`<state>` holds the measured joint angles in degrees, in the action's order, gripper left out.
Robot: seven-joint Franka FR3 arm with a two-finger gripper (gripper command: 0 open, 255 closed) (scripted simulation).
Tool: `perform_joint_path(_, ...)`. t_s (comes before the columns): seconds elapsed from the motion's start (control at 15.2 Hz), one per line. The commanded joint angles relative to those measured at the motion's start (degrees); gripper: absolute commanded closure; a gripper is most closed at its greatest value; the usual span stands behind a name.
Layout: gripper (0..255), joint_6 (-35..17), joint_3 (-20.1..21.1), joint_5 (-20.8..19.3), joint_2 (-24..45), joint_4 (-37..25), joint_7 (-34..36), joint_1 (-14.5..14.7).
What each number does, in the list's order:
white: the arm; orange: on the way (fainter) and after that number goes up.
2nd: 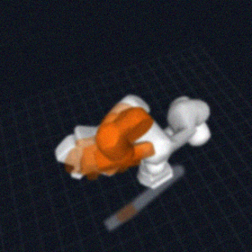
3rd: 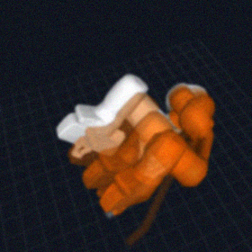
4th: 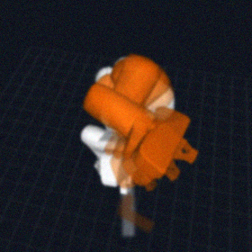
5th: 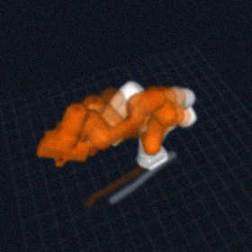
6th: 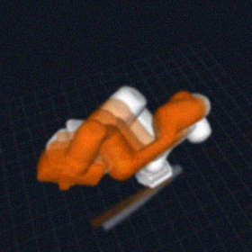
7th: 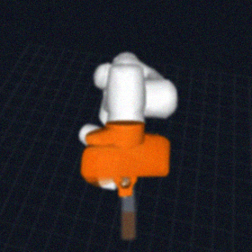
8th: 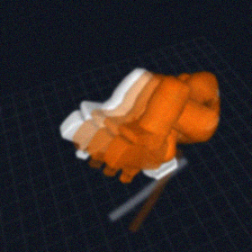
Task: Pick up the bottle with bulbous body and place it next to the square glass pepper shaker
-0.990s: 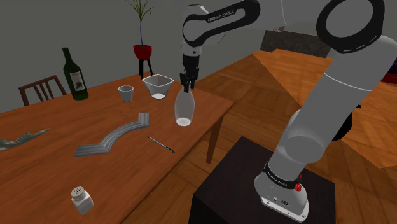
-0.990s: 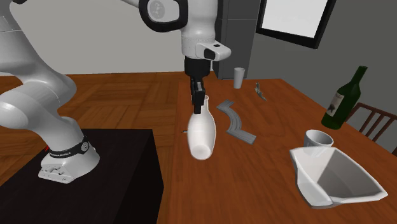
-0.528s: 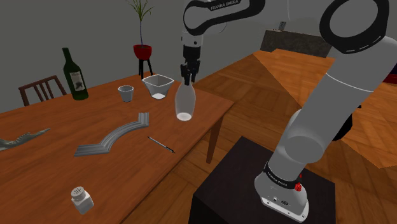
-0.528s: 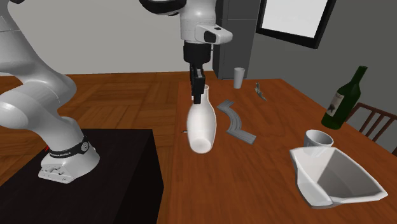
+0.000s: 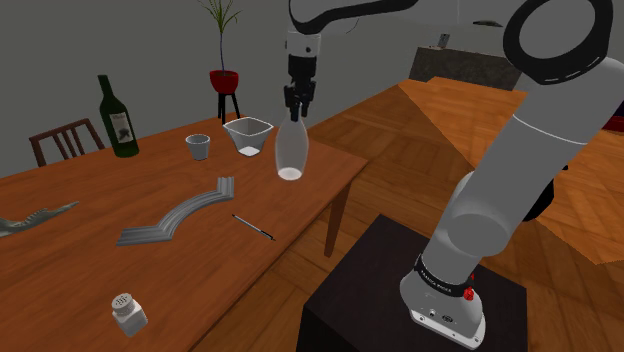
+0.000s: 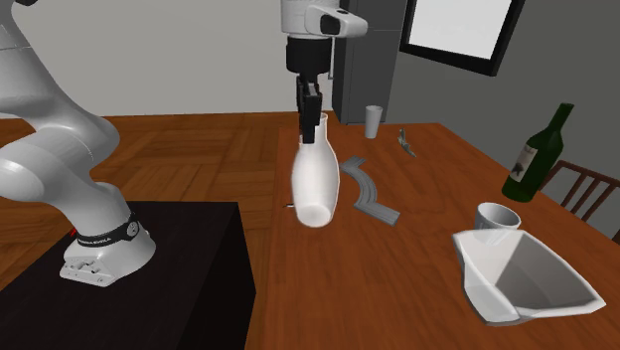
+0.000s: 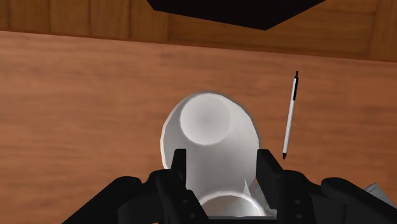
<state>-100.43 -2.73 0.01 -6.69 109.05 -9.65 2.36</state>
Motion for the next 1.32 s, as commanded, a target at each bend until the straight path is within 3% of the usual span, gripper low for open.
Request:
perform_joint_path(0.0,255,1.7,0.0,0.0,-0.1,-1.6,-0.1,0.0)
perform_joint_path(1.25,255,16.9,-0.1,0.1,2.9,-19.8,-0.1,0.0)
